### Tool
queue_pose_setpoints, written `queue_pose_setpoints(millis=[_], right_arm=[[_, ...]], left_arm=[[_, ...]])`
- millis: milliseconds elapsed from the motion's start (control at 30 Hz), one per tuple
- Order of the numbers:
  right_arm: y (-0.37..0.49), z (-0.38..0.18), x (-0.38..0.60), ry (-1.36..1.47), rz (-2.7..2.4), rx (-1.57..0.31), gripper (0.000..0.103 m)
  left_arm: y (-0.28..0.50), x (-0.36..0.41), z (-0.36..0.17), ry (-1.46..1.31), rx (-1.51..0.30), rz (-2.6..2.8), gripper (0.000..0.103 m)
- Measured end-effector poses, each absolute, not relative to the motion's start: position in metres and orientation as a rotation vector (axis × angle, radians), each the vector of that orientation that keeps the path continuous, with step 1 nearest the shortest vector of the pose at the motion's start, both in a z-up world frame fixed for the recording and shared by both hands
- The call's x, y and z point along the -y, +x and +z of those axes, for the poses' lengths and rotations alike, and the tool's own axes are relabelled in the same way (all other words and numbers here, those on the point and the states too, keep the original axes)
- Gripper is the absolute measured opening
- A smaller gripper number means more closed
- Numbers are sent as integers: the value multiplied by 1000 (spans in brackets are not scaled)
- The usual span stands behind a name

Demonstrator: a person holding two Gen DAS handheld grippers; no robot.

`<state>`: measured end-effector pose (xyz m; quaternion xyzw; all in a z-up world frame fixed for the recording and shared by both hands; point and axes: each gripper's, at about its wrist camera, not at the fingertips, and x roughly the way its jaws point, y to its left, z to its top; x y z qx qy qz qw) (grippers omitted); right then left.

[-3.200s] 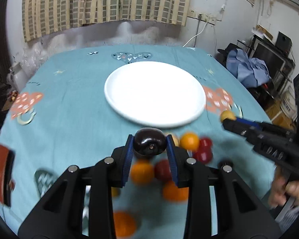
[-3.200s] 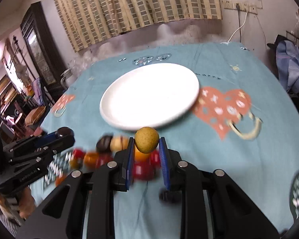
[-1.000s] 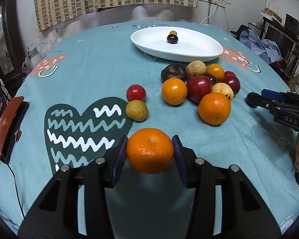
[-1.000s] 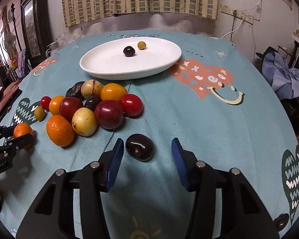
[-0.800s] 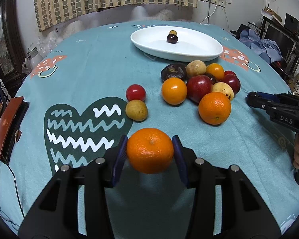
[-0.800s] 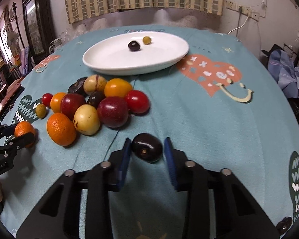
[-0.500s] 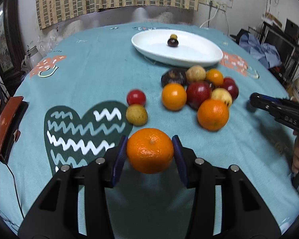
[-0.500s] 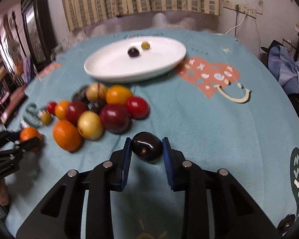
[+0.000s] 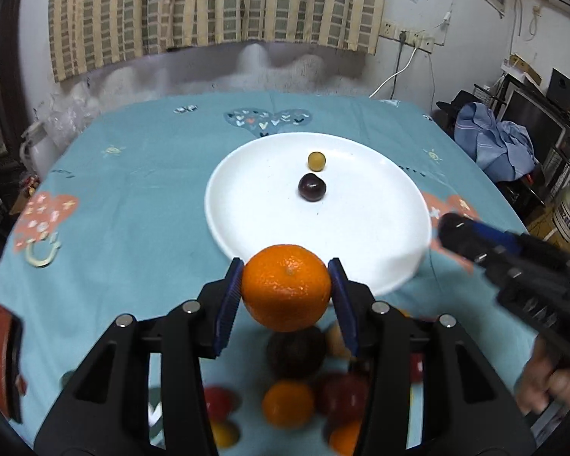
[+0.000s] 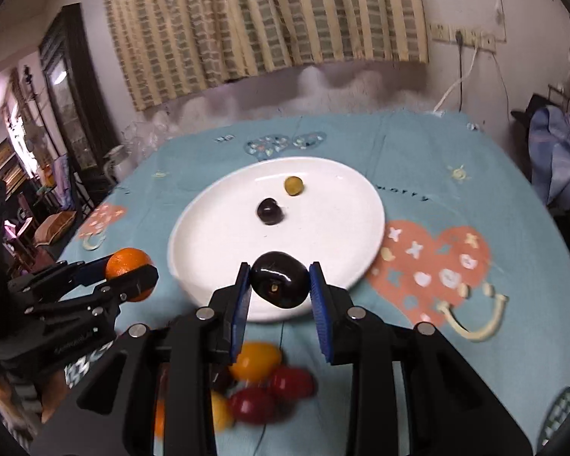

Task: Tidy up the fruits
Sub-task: 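Carry the mandarin and dark plum to the plate and release them, then grasp the yellow fruit with the left gripper while the right gripper grasps a red plum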

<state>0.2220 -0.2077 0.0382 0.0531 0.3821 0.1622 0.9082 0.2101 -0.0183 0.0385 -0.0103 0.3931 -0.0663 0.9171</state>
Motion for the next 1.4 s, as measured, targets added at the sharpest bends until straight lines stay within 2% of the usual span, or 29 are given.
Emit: queue_pose_setpoints(millis=[133, 200, 233, 267, 300, 400, 467, 567, 833, 1400], right_arm=[[243, 23, 204, 111, 322, -851, 32], [242, 21, 206, 118, 310, -848, 37], [241, 22, 208, 123, 313, -845, 54], [236, 27, 210, 131, 312, -814, 63], [233, 32, 212, 133, 311, -775, 66], [210, 57, 217, 133, 321, -686, 66], [193, 74, 220, 149, 349, -646, 66], [161, 89, 222, 153, 371, -607, 68], [104, 51, 234, 160, 374, -657, 73], [106, 34, 234, 170, 372, -720, 73]], left_arm=[[235, 22, 22, -33, -852, -140, 47], [237, 21, 16, -36, -858, -143, 52], [235, 20, 16, -35, -850, -145, 56], [233, 19, 17, -34, -842, -144, 59], [228, 18, 22, -34, -823, -134, 59], [212, 8, 39, -49, -782, -129, 61], [190, -3, 52, -45, -737, -99, 68], [159, -17, 57, -28, -697, -52, 68], [81, -50, 9, 14, -747, 65, 69], [92, -31, -24, 83, -842, -44, 69]])
